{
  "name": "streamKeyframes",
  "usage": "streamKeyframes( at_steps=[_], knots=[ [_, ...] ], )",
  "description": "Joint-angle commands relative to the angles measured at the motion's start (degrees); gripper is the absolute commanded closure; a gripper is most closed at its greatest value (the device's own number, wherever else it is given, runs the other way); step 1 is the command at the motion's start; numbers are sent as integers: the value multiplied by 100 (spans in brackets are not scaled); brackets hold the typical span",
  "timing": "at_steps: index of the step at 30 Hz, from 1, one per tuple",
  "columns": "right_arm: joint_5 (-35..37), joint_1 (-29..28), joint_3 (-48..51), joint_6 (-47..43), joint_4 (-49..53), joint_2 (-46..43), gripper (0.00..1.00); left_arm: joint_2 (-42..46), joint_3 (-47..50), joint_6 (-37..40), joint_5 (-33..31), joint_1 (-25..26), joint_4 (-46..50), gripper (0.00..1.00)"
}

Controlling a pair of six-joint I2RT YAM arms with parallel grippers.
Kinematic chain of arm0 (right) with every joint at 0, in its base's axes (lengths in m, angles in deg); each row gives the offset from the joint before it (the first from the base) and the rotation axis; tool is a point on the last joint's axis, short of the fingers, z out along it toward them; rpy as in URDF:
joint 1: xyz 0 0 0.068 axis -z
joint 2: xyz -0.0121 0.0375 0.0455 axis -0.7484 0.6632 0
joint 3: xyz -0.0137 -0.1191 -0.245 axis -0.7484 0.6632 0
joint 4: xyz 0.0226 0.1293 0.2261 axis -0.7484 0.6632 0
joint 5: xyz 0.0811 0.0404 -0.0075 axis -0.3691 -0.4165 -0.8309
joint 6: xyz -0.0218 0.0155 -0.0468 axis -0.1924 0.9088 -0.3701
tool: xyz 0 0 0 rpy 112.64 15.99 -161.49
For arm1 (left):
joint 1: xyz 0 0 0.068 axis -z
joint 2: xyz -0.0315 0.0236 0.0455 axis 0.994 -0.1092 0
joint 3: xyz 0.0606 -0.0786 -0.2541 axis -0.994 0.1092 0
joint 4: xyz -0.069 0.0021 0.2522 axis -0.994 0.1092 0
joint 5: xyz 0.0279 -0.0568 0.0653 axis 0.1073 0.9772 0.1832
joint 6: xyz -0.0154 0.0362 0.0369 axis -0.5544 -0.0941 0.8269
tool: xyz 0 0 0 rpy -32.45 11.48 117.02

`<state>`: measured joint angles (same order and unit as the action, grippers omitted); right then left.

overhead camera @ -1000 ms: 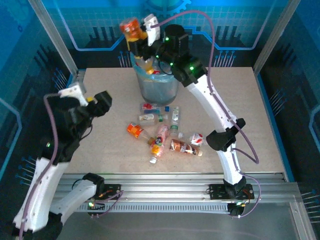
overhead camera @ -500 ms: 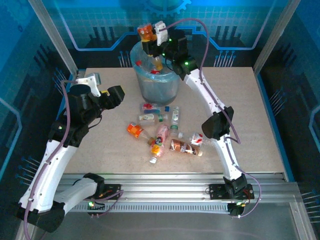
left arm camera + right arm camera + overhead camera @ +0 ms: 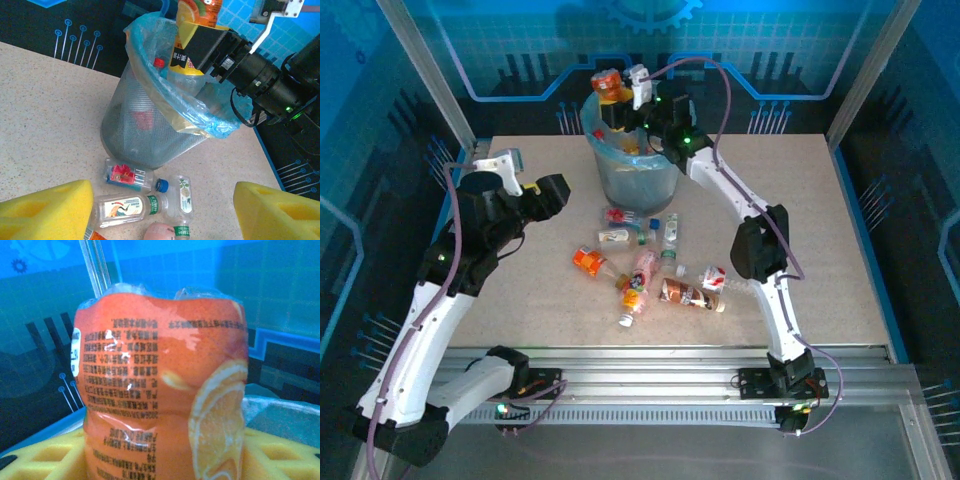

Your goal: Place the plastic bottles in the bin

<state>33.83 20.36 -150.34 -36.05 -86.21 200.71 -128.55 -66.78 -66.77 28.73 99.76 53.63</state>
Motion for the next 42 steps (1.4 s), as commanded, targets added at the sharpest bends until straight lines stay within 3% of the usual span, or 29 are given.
streamKeyframes(
  at_steps=[1, 10, 16, 20, 25, 28, 38, 42],
  knots=[
    [-101, 129, 320, 169, -492, -457, 38, 91, 26, -31, 6, 46, -109, 25],
    [-24, 133, 256, -328, -949, -289, 44, 80, 135, -49, -57, 58, -172, 25],
    [-237, 156, -171, -433, -617, 13, 44, 108, 175, 11, -165, 60, -139, 25],
    [-243, 160, 279, -440, -799, -195, 41, 87, 203, 14, -184, 54, -188, 25],
    [-262, 163, 648, -601, -835, -458, 24, 51, 193, -4, -145, 54, -198, 25],
    [-231, 164, 778, -667, -852, -599, 21, 51, 207, -29, -158, 57, -215, 25],
    [-280, 177, 813, -724, -843, -775, 25, 82, 193, -31, -171, 67, -181, 25],
    [-197, 174, 192, -731, -208, -562, 35, 109, 223, -6, -212, 67, -145, 25]
  ],
)
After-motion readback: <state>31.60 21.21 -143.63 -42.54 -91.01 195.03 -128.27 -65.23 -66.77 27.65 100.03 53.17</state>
